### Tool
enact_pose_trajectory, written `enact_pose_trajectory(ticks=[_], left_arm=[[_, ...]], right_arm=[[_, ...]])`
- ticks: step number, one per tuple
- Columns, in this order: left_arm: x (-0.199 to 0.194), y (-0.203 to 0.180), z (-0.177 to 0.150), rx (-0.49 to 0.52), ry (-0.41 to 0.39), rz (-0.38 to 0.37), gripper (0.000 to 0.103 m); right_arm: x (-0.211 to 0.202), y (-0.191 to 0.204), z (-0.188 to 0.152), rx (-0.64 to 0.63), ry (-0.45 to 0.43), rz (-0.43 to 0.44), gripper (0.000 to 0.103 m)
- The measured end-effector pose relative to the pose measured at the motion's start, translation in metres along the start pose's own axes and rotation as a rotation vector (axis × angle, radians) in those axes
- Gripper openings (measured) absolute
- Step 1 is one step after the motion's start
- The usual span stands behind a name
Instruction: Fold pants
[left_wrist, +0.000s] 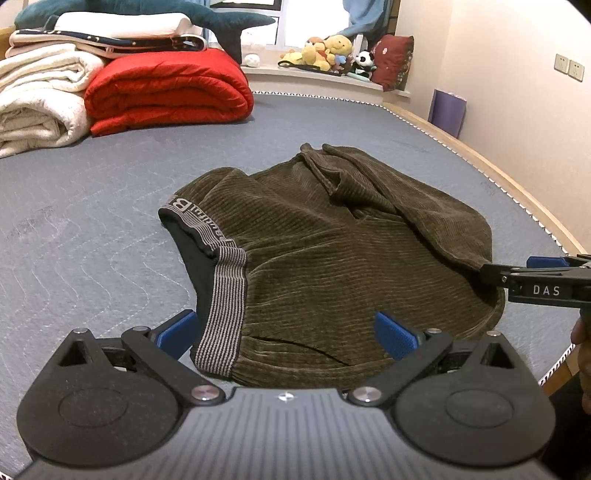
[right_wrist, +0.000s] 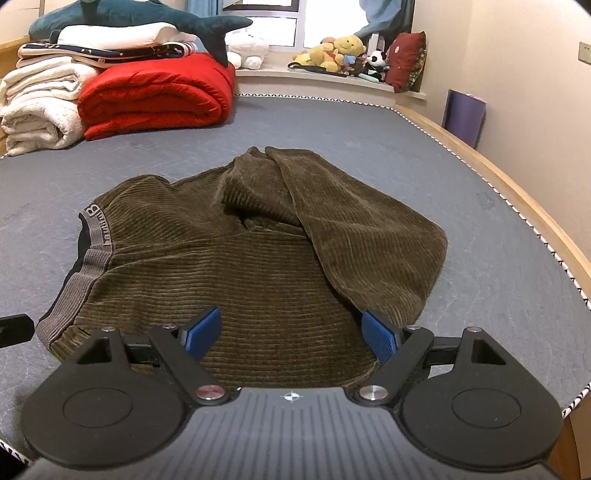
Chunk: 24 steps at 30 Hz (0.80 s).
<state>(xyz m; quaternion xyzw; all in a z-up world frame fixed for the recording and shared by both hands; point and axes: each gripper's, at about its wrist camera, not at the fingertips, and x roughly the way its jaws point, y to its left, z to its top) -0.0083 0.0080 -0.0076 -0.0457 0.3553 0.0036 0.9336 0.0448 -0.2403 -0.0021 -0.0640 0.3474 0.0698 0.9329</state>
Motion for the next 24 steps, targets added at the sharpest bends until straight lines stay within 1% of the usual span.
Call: enact_pose_trajectory(ticks=[24], left_arm=[[-0.0023,-0.003,-0.0002,-0.002,0.01,-0.019,0.102]], right_arm=[[-0.0011,-0.0008,0.0024,-0.002,-0.005,0.004,0.084]])
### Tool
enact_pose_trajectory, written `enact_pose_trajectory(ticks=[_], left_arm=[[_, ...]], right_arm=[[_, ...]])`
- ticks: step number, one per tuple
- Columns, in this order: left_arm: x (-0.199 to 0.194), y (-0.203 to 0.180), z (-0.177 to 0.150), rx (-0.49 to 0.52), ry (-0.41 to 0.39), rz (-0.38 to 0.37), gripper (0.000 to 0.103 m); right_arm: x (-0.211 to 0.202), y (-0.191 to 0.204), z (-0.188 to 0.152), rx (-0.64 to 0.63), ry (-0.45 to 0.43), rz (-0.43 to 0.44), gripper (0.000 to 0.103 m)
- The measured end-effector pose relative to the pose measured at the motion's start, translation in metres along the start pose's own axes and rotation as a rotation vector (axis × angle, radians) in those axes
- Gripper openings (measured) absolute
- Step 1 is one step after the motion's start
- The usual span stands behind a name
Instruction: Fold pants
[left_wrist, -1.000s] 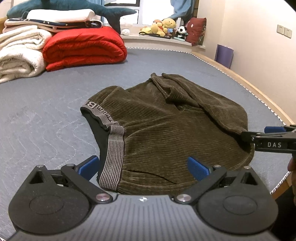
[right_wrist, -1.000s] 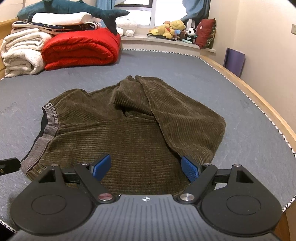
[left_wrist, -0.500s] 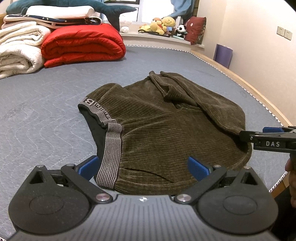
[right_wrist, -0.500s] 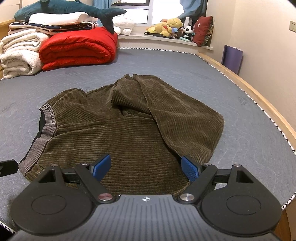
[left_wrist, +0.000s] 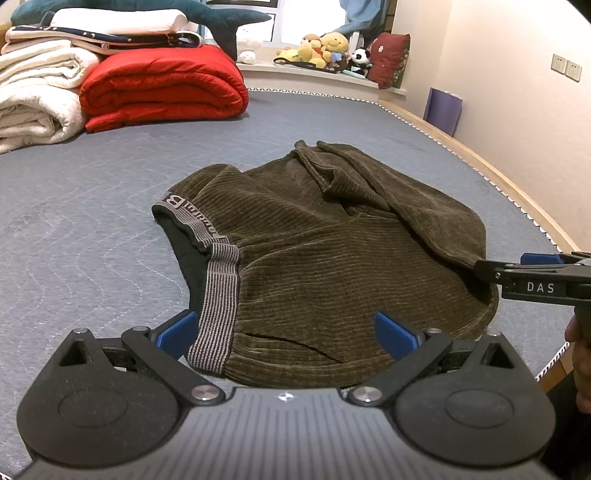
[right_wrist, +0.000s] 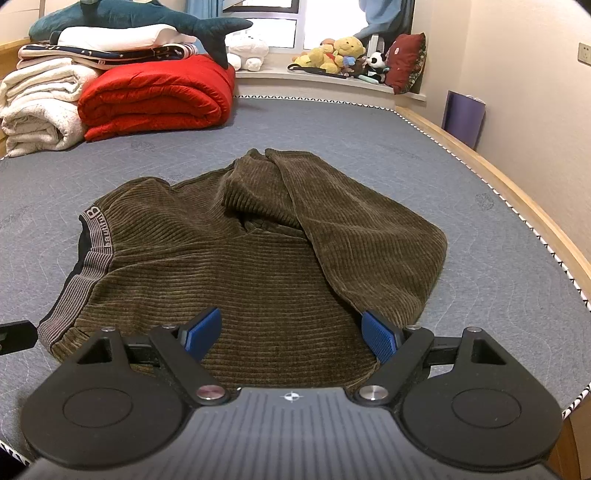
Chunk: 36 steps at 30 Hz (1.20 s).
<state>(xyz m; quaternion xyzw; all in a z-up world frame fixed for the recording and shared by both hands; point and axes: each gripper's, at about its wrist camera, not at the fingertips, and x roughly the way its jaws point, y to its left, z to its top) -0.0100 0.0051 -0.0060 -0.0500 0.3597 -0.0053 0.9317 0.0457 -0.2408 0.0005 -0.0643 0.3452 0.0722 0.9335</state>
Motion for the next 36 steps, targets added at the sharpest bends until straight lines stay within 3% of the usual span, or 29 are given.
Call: enact_pose_trajectory(ticks=[19,22,23,24,25,26,27,30,34,36], left_arm=[[-0.001,-0.001,0.001,0.0,0.004,-0.015,0.101],[-0.003,-0.001,0.003,0.005,0.004,-0.023,0.082],[-0.004,0.001,0.006,0.008,0.012,-0.033,0.058],[-0.004,0.004,0.01,0.02,0.028,-0.06,0.033],[-0.003,0.008,0.017,0.04,0.053,-0.091,0.023],[-0.003,0.014,0.024,0.058,0.068,-0.108,0.012],[-0.001,0.021,0.032,0.079,0.073,-0.111,0.012],[0.014,0.048,0.056,0.121,0.075,-0.105,0.012],[0.059,0.103,0.068,-0.015,0.111,-0.113,0.016],[0.091,0.122,0.067,-0.112,0.207,-0.082,0.017]], right_arm=[[0.0,0.002,-0.001,-0.003,0.0,0.0,0.084],[-0.001,0.002,-0.001,-0.004,-0.003,0.008,0.083],[-0.002,0.002,-0.001,-0.003,-0.005,0.015,0.079],[-0.002,0.003,-0.001,-0.003,-0.009,0.026,0.065],[-0.003,0.003,-0.001,-0.002,-0.011,0.043,0.042],[-0.004,0.003,-0.002,0.003,-0.013,0.07,0.034],[-0.005,0.003,-0.002,0.007,-0.012,0.103,0.021],[-0.009,0.016,-0.003,-0.047,-0.029,0.163,0.019],[-0.01,0.043,-0.009,-0.147,-0.014,0.248,0.02],[-0.006,0.061,-0.012,-0.2,0.01,0.29,0.023]])
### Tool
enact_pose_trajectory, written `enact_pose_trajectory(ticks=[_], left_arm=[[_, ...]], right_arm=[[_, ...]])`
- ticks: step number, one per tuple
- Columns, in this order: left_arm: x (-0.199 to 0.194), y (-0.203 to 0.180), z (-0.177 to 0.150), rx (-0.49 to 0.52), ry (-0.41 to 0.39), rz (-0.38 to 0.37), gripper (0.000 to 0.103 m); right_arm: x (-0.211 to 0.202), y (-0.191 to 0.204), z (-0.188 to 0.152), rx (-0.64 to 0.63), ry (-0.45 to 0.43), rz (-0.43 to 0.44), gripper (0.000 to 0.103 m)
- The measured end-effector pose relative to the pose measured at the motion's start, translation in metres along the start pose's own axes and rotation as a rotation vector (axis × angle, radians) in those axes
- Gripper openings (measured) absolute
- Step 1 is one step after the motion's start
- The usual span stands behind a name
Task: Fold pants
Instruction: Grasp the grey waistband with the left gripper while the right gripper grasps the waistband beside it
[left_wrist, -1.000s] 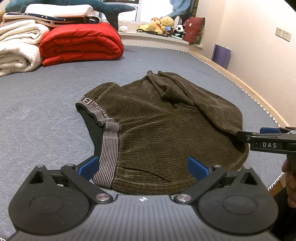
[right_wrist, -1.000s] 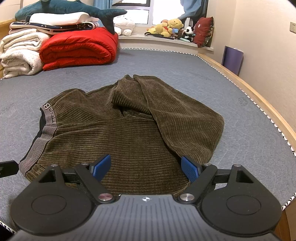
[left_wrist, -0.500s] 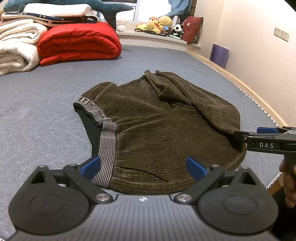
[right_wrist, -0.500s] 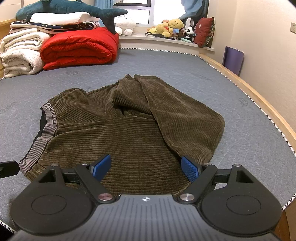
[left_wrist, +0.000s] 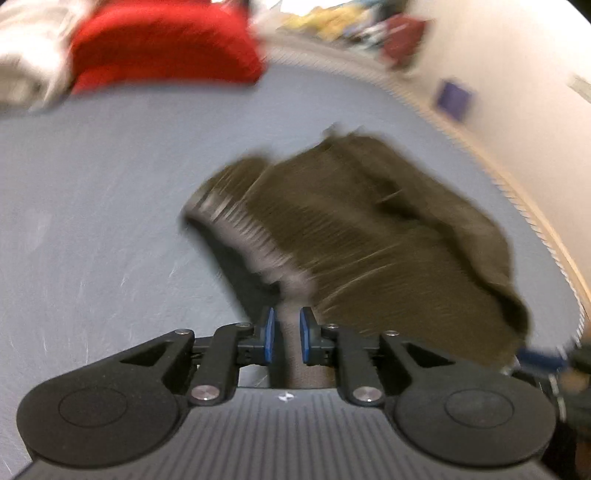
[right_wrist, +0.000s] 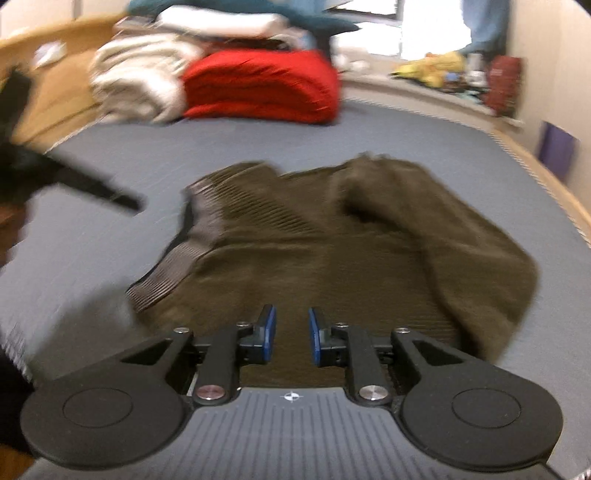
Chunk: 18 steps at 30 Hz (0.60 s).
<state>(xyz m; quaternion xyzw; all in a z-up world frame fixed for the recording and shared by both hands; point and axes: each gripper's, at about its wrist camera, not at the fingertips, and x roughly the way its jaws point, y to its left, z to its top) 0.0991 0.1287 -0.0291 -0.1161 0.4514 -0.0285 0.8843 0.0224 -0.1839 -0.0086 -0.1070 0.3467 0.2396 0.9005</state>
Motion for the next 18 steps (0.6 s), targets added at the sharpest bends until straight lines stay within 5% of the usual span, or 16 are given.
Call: enact_pose_trajectory(ticks=[2,5,8,11,18], left_arm=[[0.023,0.016,0.008,-0.116,0.056,-0.071,0.025],[0.052,0.021,0.015,-0.119,0.112,-0.06,0.049],[0.076,0.029,0.017,-0.197,0.179,-0.083,0.062],[0.089,0.031,0.017,-0.213,0.199,-0.093,0.065],[0.113,0.014,0.022,-0.114,0.185,-0.098,0.073]], right_arm=[[0.011,0.02,0.0,-0.067,0.029,0.042,0.029],[0.031,0.048,0.001,-0.134,0.078,0.086,0.042],[0.049,0.07,0.005,-0.189,0.109,0.128,0.051],[0.068,0.086,0.006,-0.246,0.144,0.156,0.061],[0.11,0.117,-0.009,-0.415,0.23,0.162,0.062]])
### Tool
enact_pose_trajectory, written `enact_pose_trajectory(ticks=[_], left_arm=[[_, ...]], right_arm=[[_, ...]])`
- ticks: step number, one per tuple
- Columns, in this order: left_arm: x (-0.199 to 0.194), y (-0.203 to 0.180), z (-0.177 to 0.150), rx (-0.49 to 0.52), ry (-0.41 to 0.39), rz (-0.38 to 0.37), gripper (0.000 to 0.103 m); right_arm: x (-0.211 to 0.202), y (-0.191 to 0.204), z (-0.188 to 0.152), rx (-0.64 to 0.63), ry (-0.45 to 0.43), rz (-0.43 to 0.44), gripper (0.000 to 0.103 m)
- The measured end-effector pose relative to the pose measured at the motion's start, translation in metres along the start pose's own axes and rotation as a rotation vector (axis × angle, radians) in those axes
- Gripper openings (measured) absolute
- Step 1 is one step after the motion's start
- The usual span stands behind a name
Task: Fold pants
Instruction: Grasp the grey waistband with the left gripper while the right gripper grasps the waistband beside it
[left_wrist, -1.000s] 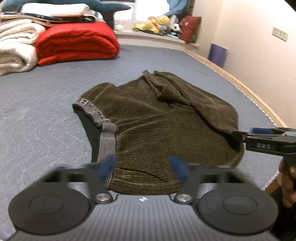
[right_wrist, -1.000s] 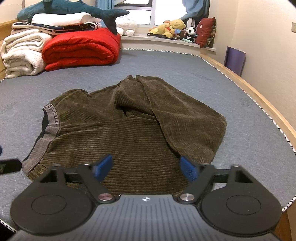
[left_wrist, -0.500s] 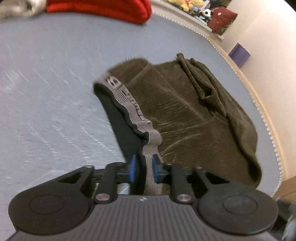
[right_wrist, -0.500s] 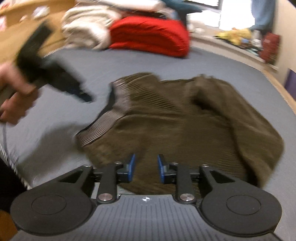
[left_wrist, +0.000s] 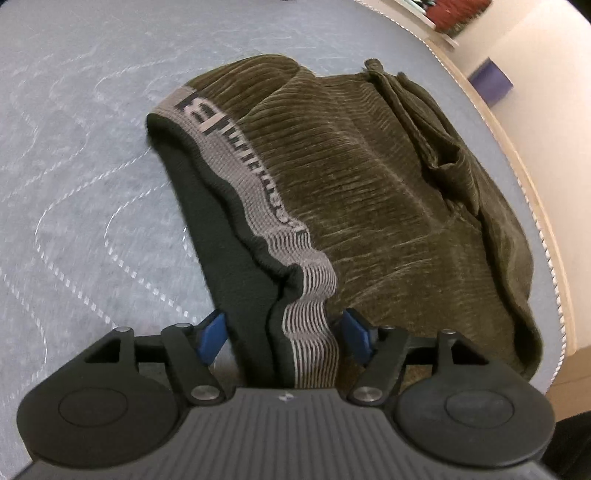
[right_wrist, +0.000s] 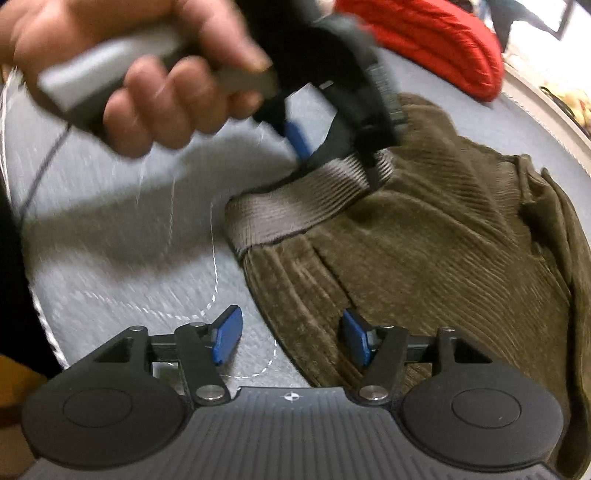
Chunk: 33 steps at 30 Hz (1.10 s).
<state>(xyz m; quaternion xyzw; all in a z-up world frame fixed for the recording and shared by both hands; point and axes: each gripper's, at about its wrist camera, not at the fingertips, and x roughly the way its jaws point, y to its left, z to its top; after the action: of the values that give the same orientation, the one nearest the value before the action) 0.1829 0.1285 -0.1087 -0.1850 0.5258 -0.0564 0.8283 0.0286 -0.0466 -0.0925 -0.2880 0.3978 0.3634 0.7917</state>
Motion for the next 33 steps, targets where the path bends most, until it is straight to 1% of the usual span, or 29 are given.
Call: enact_pose_trajectory(ticks=[2,3,4,5,6,7,8,9,11,13,15,18,21,25,27,28,30,32,33], left_arm=[[0.003,-0.004,0.001,0.022,-0.02,0.015,0.072],[0.004,-0.007,0.001,0.039,-0.024,0.026,0.069],[0.004,-0.009,0.001,0.058,-0.033,0.048,0.062],[0.003,-0.01,0.001,0.07,-0.042,0.07,0.044],[0.001,-0.008,0.001,0.068,-0.043,0.05,0.031],[-0.003,-0.006,0.002,0.06,-0.047,0.029,0.027],[-0.008,-0.005,0.003,0.064,-0.063,0.017,0.022],[-0.016,-0.004,0.003,0.073,-0.082,0.007,0.021],[-0.034,-0.004,0.003,0.098,-0.128,-0.005,0.02],[-0.054,0.001,0.002,0.094,-0.168,-0.018,0.019],[-0.076,0.013,0.001,0.092,-0.215,-0.037,0.017],[-0.108,0.04,-0.004,0.104,-0.271,-0.035,0.016],[-0.138,0.081,-0.013,0.057,-0.296,-0.029,0.015],[-0.169,0.137,-0.028,-0.012,-0.296,0.014,0.015],[-0.18,0.159,-0.034,-0.048,-0.27,0.044,0.015],[-0.186,0.171,-0.039,-0.069,-0.252,0.061,0.015],[-0.188,0.183,-0.042,-0.098,-0.22,0.095,0.016],[-0.19,0.187,-0.042,-0.088,-0.199,0.15,0.018],[-0.191,0.184,-0.042,-0.071,-0.208,0.221,0.022]], right_arm=[[0.004,0.001,0.004,-0.017,-0.021,-0.003,0.061],[0.003,0.002,0.004,-0.021,-0.024,0.003,0.049],[0.002,0.003,0.007,-0.029,-0.033,0.008,0.029],[0.002,0.004,0.008,-0.041,-0.041,0.0,0.021],[0.0,0.004,0.008,-0.052,-0.052,-0.001,0.012],[-0.003,0.004,0.009,-0.058,-0.069,0.005,0.009],[-0.006,0.003,0.01,-0.059,-0.079,0.006,0.008],[-0.012,0.005,0.011,-0.068,-0.097,-0.001,0.008],[-0.025,0.012,0.014,-0.12,-0.14,-0.021,0.007],[-0.043,0.027,0.02,-0.187,-0.18,-0.031,0.007],[-0.056,0.037,0.031,-0.174,-0.2,-0.025,0.007],[-0.067,0.051,0.053,-0.121,-0.235,-0.004,0.007],[-0.071,0.088,0.079,-0.159,-0.267,0.037,0.006],[-0.067,0.139,0.11,-0.207,-0.296,0.109,0.006],[-0.064,0.164,0.124,-0.217,-0.296,0.147,0.006],[-0.061,0.168,0.129,-0.223,-0.294,0.161,0.006],[-0.052,0.183,0.139,-0.234,-0.281,0.197,0.006],[-0.04,0.193,0.142,-0.23,-0.247,0.204,0.006],[-0.033,0.196,0.142,-0.227,-0.216,0.191,0.008]])
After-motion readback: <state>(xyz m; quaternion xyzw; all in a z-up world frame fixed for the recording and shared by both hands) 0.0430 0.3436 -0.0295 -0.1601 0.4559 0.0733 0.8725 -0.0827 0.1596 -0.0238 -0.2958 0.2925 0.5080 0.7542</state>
